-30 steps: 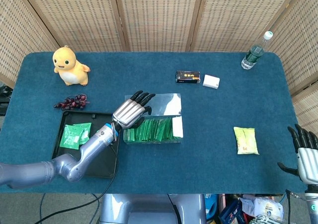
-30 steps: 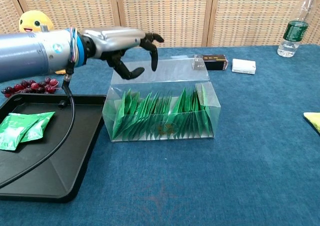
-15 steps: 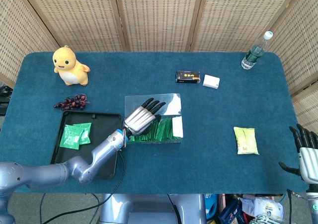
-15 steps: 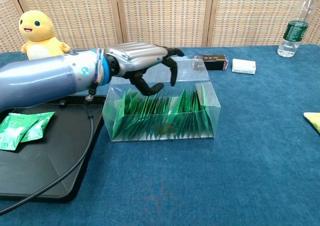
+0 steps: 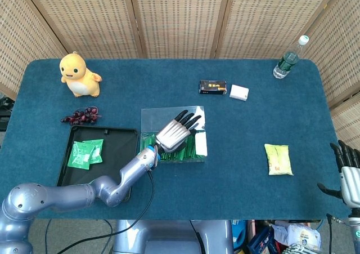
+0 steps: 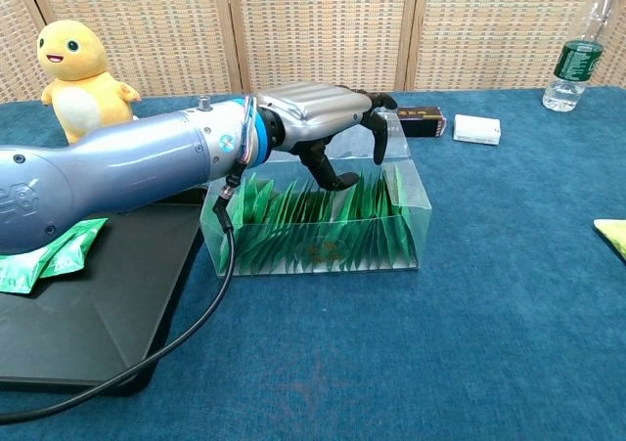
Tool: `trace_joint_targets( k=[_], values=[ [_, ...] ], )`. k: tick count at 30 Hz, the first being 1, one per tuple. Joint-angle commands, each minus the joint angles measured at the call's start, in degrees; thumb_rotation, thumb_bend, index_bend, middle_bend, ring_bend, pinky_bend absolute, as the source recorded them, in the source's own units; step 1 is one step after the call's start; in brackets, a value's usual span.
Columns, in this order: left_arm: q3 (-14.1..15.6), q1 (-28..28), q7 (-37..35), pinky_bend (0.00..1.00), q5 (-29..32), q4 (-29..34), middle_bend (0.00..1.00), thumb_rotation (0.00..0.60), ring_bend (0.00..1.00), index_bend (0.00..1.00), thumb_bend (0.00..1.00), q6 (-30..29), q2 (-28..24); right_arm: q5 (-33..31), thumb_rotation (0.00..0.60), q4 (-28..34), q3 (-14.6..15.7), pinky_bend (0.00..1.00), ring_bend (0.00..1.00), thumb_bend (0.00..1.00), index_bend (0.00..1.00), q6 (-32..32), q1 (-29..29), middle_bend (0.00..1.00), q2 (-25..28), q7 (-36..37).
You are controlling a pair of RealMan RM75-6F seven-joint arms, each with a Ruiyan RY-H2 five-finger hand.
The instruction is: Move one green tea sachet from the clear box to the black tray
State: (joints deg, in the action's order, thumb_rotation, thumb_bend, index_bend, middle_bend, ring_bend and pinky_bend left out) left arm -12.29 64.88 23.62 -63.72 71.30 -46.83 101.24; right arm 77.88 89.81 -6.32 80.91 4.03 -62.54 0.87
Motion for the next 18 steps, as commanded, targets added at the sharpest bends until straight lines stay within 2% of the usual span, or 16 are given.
trace_joint_targets(
  k=[1,18],
  values=[
    [-0.22,0.11,0.24,0.0,0.34,-0.2,0.0,0.6,0.0,0.36,0.44,0.18,0.11,-0.06,0.6,-0.03,-0.02,0.0,0.0,0.0,0.0,-0.05,0.01,0.0,0.0,0.05],
    [-0.06,-0.28,0.43,0.0,1.94,-0.11,0.0,0.6,0.0,0.36,0.44,1.52,-0.73,-0.37,0.6,-0.06,-0.12,0.0,0.0,0.0,0.0,-0.33,0.14,0.0,-0.07,0.07]
  ],
)
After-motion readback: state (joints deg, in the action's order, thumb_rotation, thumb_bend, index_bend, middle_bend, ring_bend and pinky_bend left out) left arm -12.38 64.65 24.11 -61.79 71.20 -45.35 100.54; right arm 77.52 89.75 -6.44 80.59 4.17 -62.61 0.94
